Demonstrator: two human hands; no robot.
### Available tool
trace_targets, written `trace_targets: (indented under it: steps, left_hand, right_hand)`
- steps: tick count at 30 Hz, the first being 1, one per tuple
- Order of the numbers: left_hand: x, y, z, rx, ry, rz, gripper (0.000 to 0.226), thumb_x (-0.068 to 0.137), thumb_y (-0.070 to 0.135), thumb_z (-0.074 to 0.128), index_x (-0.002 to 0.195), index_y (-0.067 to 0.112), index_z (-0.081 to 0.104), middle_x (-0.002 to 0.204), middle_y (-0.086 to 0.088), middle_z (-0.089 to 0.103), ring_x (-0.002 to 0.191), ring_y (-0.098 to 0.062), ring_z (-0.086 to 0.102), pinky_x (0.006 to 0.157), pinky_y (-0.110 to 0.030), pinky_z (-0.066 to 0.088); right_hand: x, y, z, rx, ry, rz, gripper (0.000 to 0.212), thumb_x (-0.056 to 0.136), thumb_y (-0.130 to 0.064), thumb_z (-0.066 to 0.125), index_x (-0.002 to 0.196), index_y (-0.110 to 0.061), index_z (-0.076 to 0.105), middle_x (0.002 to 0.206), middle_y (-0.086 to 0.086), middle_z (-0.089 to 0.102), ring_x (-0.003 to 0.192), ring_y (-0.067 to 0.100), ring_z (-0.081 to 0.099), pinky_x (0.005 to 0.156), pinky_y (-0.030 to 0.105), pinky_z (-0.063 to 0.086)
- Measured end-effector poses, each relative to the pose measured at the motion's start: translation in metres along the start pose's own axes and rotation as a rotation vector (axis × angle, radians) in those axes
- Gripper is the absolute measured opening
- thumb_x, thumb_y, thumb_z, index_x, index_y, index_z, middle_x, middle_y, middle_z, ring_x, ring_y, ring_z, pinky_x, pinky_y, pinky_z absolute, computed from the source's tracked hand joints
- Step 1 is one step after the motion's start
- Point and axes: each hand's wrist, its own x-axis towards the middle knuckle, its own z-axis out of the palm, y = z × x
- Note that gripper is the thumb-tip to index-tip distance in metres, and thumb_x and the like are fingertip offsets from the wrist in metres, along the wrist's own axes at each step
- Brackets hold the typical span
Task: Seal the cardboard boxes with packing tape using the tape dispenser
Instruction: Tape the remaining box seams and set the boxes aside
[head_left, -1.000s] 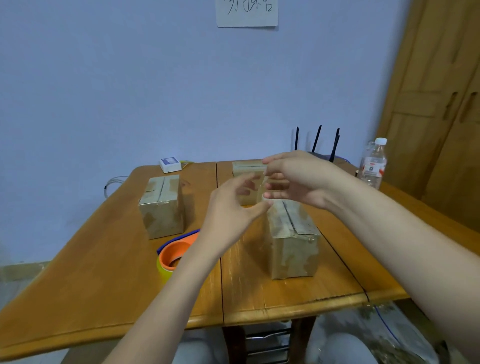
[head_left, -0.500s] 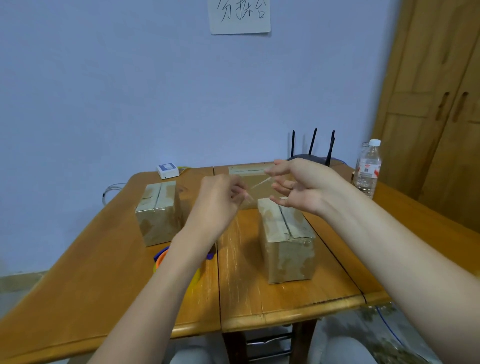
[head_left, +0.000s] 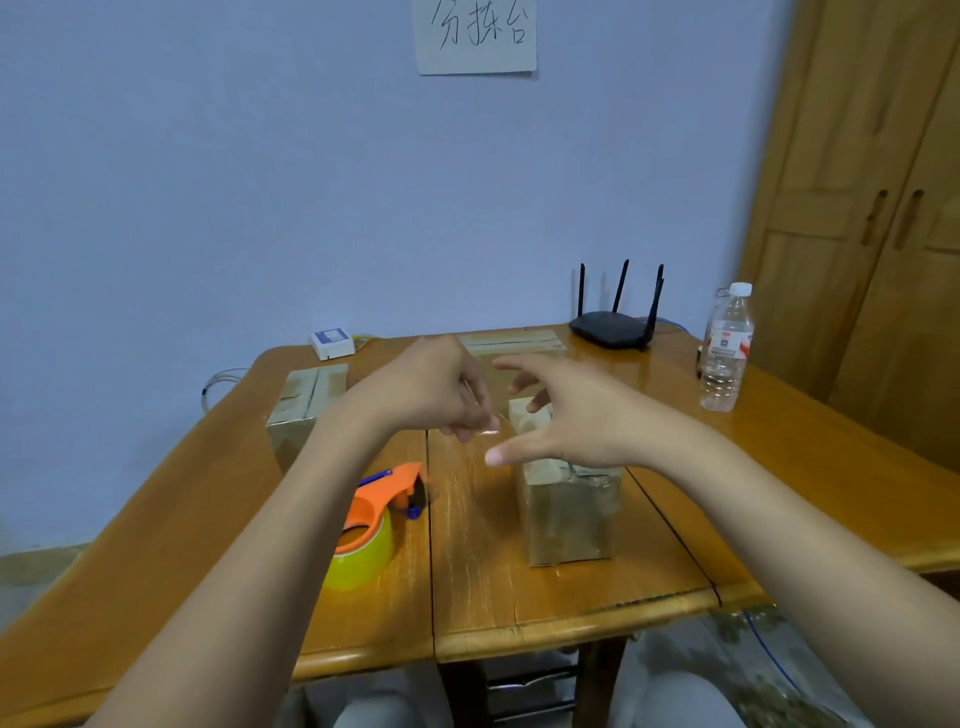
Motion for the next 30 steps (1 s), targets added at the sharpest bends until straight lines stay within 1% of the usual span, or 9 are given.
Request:
trace_targets:
  steps: [6, 7, 10, 14, 17, 19, 23, 27, 30]
  left_hand:
    - [0.009, -0.004, 0.008, 0.056, -0.038, -0.033, 0.027, 0.084, 0.042, 0.077, 0.082, 0.015, 0.073, 0.058, 0.004, 0.070, 0.053, -0.005, 0.068, 0.058, -0.019, 0.055]
    - [0.010, -0.003, 0.009, 0.060, -0.038, -0.028, 0.026, 0.084, 0.042, 0.076, 0.082, 0.016, 0.073, 0.057, 0.004, 0.070, 0.051, -0.004, 0.067, 0.057, -0.018, 0.054]
    - [0.011, -0.002, 0.010, 0.052, -0.070, -0.022, 0.023, 0.084, 0.041, 0.076, 0.084, 0.018, 0.073, 0.059, 0.003, 0.071, 0.053, -0.003, 0.066, 0.057, -0.018, 0.052]
    - [0.013, -0.003, 0.012, -0.029, -0.130, -0.034, 0.020, 0.083, 0.037, 0.079, 0.091, 0.020, 0.071, 0.067, 0.003, 0.073, 0.061, -0.004, 0.071, 0.057, -0.018, 0.053]
    - [0.015, -0.008, 0.011, -0.125, -0.176, -0.030, 0.021, 0.082, 0.026, 0.082, 0.099, 0.019, 0.072, 0.078, -0.001, 0.076, 0.072, -0.012, 0.074, 0.061, -0.020, 0.054]
    - [0.015, -0.011, 0.011, -0.200, -0.196, -0.023, 0.034, 0.079, 0.019, 0.084, 0.109, 0.020, 0.070, 0.090, 0.000, 0.077, 0.081, -0.015, 0.075, 0.064, -0.019, 0.056]
    - [0.014, -0.015, 0.007, -0.026, -0.220, 0.000, 0.060, 0.077, 0.024, 0.086, 0.130, 0.031, 0.060, 0.121, 0.012, 0.059, 0.093, -0.012, 0.071, 0.068, -0.018, 0.054]
    - [0.009, -0.028, 0.002, -0.029, -0.364, 0.009, 0.019, 0.085, 0.017, 0.078, 0.104, 0.020, 0.074, 0.107, 0.001, 0.073, 0.077, -0.010, 0.073, 0.070, -0.021, 0.058]
    - [0.005, -0.034, 0.007, -0.159, -0.293, 0.023, 0.002, 0.087, 0.020, 0.076, 0.088, 0.020, 0.078, 0.088, 0.000, 0.076, 0.078, -0.008, 0.070, 0.069, -0.019, 0.055]
  right_hand:
    - [-0.009, 0.004, 0.018, 0.063, 0.039, 0.063, 0.096, 0.070, -0.063, 0.080, 0.151, -0.033, 0.039, 0.124, -0.017, 0.059, 0.109, 0.010, 0.060, 0.101, 0.037, 0.049]
    - [-0.008, 0.006, 0.020, 0.098, 0.066, 0.075, 0.087, 0.073, -0.056, 0.082, 0.148, -0.031, 0.044, 0.117, -0.017, 0.063, 0.104, 0.009, 0.063, 0.098, 0.037, 0.051]
    - [-0.005, 0.015, 0.020, 0.352, 0.128, 0.170, 0.051, 0.083, -0.023, 0.082, 0.129, -0.019, 0.060, 0.096, -0.006, 0.073, 0.073, 0.009, 0.071, 0.069, 0.028, 0.059]
    - [-0.005, 0.027, 0.014, 0.750, 0.204, 0.304, 0.037, 0.083, 0.009, 0.075, 0.117, 0.003, 0.063, 0.091, 0.021, 0.073, 0.077, 0.032, 0.076, 0.066, 0.028, 0.062]
    - [-0.005, 0.035, 0.010, 0.768, 0.262, 0.327, 0.040, 0.080, 0.015, 0.075, 0.116, 0.003, 0.063, 0.104, 0.020, 0.069, 0.076, 0.033, 0.076, 0.065, 0.027, 0.061]
    - [-0.005, 0.040, 0.006, 0.725, 0.272, 0.338, 0.036, 0.078, 0.012, 0.078, 0.111, 0.003, 0.066, 0.104, 0.020, 0.069, 0.076, 0.031, 0.076, 0.069, 0.030, 0.063]
    - [-0.007, 0.050, -0.002, 0.653, 0.309, 0.359, 0.017, 0.079, 0.006, 0.080, 0.094, 0.003, 0.072, 0.092, 0.019, 0.073, 0.073, 0.024, 0.077, 0.070, 0.028, 0.062]
    - [-0.013, 0.062, -0.020, 0.566, 0.375, 0.360, 0.003, 0.081, 0.002, 0.079, 0.080, 0.001, 0.077, 0.079, 0.013, 0.076, 0.076, 0.023, 0.076, 0.071, 0.028, 0.062]
    - [-0.019, 0.068, -0.029, 0.598, 0.348, 0.371, 0.003, 0.082, -0.001, 0.079, 0.083, 0.002, 0.077, 0.084, 0.014, 0.076, 0.083, 0.026, 0.075, 0.066, 0.026, 0.061]
